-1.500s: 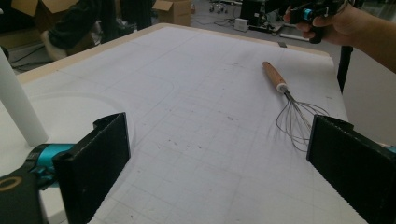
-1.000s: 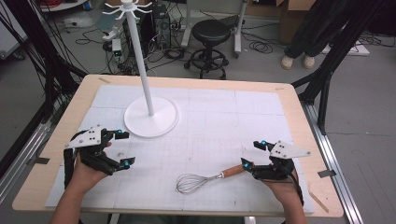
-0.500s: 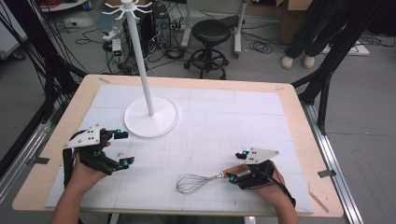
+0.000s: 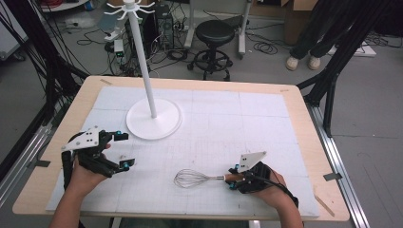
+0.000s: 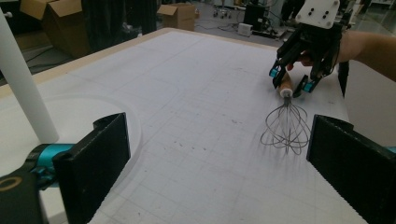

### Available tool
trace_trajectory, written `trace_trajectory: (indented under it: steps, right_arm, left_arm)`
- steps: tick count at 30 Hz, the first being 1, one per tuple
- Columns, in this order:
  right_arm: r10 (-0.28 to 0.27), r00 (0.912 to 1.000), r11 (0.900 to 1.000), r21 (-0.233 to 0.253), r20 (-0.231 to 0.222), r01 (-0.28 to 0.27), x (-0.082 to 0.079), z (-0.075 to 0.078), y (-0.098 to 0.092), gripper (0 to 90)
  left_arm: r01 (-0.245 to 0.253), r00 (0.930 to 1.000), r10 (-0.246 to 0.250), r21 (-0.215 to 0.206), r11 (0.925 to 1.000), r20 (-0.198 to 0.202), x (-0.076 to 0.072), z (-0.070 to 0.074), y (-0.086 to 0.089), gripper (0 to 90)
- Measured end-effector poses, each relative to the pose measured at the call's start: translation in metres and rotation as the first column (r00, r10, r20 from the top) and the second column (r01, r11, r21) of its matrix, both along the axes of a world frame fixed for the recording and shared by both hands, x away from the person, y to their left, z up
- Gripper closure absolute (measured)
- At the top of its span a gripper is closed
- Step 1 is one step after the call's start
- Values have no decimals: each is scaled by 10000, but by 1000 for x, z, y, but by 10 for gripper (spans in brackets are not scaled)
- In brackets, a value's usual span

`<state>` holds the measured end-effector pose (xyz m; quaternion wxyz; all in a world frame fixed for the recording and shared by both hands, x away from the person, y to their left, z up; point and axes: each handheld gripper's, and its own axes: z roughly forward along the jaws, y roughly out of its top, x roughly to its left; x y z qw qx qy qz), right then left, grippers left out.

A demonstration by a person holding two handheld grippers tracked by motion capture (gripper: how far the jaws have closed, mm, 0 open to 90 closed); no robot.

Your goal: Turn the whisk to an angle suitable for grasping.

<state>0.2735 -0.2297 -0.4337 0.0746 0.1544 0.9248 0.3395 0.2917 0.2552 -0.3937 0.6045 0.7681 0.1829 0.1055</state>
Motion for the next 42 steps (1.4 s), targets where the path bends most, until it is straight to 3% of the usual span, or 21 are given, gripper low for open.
trace_trajectory:
  steps: [1, 2, 5, 8, 12, 13, 14, 15, 17, 18, 20, 26, 33, 42]
  right_arm:
    - [0, 10000, 10000, 0, 0, 0, 0, 0, 0, 530]
    - [-163, 9999, 9994, 317, -6, 163, 0, 3, -7, 486]
    - [-528, 9982, 9943, 910, -272, 551, 0, 9, -25, 461]
    - [-688, 9969, 9930, 940, -379, 721, 0, 10, -33, 449]
    - [-361, 9965, 9966, 711, -751, 414, 2, 4, -36, 447]
    - [10, 9957, 9988, 490, -931, 36, 2, -1, -31, 492]
    - [10, 9957, 9988, 490, -931, 36, 2, -1, -31, 492]
    - [173, 9975, 9996, 256, -688, -155, 1, -4, -25, 519]
    - [310, 9972, 9992, 253, -676, -294, 1, -3, -24, 553]
    - [525, 9975, 9983, 278, -479, -512, 1, -1, -20, 639]
    - [599, 9974, 9977, 342, -399, -586, 1, 0, -17, 668]
    - [892, 9960, 9959, 149, 54, -893, 14, -1, 19, 698]
    - [1247, 9922, 9921, 139, 74, -1248, 32, -3, 57, 698]
    - [2069, 9783, 9782, -210, 36, -2068, 52, 0, 124, 699]
  left_arm:
    - [6, 10000, -6, 35, 10000, 39, 0, 1, 1, 67]
    - [17, 10000, -17, 4, 10000, 40, 0, 1, 1, 67]
    - [15, 10000, -15, 16, 10000, 19, -1, 1, 0, 67]
    - [49, 10000, -49, 32, 10000, 37, 0, 0, -1, 67]
    - [33, 10000, -34, 52, 10000, 40, 0, 1, -1, 67]
    - [17, 10000, -17, 27, 10000, 31, -1, 1, 0, 67]
    - [17, 10000, -17, 27, 10000, 31, -1, 1, 0, 67]
    - [14, 10000, -15, 50, 10000, 42, 0, 1, 0, 67]
    - [7, 10000, -7, 65, 10000, 44, 0, 1, 0, 67]
    - [9, 10000, -10, 85, 10000, 19, 0, 0, -1, 67]
    - [-10, 10000, 10, 65, 10000, 5, 0, 0, -1, 67]
    - [-13, 10000, 13, 74, 10000, 53, -1, 1, -1, 67]
    - [11, 9999, -11, 31, 10000, 116, -1, 2, 1, 67]
    - [-32, 9999, 33, -65, 10000, 152, -2, 3, 3, 67]
